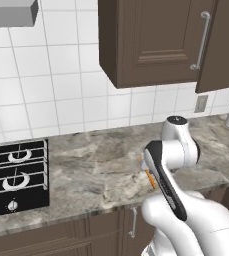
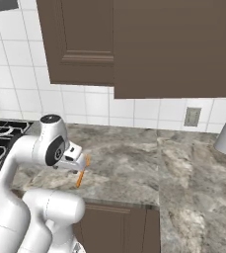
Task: Organize the utensils by type. Pick up the wooden spoons from the counter and place them in the open cabinet. Then pick up the metallic utensils from the counter and place them in the open drawer.
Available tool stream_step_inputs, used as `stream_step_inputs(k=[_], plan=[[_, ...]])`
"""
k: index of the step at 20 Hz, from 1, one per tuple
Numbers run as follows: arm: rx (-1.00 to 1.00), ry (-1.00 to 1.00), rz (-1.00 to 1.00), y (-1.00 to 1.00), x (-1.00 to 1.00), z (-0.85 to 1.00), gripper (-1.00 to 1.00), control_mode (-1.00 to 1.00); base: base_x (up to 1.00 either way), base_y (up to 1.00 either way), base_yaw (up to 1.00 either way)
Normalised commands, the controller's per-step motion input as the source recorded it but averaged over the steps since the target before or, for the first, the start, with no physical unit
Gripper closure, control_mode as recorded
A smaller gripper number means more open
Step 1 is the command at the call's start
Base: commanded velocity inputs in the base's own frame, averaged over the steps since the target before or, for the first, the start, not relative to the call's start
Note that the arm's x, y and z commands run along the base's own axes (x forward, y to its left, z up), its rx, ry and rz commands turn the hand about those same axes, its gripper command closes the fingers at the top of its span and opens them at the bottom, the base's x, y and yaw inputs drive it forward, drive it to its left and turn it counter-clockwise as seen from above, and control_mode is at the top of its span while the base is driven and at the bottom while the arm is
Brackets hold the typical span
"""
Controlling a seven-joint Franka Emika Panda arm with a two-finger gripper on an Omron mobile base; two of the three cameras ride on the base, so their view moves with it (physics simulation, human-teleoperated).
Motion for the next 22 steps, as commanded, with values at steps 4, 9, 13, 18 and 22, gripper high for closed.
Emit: stream_step_inputs(k=[4, 9, 13, 18, 22], plan=[[0.0, 0.0, 0.0, -0.1, 0.43, -0.43, -1.0, -1.0, 0.0, 0.0, 0.0], [0.0, 0.0, 0.0, -0.07, 0.36, -0.49, -1.0, -1.0, 0.0, 0.0, 0.0], [0.0, 0.0, 0.0, 0.0, 0.34, -0.44, -1.0, -1.0, 0.0, 0.0, 0.0], [0.0, 0.01, 0.0, 0.0, 0.36, -0.38, -1.0, -1.0, 0.0, 0.0, 0.0], [0.0, 0.11, 0.0, 0.0, 0.4, -0.37, -1.0, -1.0, 0.0, 0.0, 0.0]])
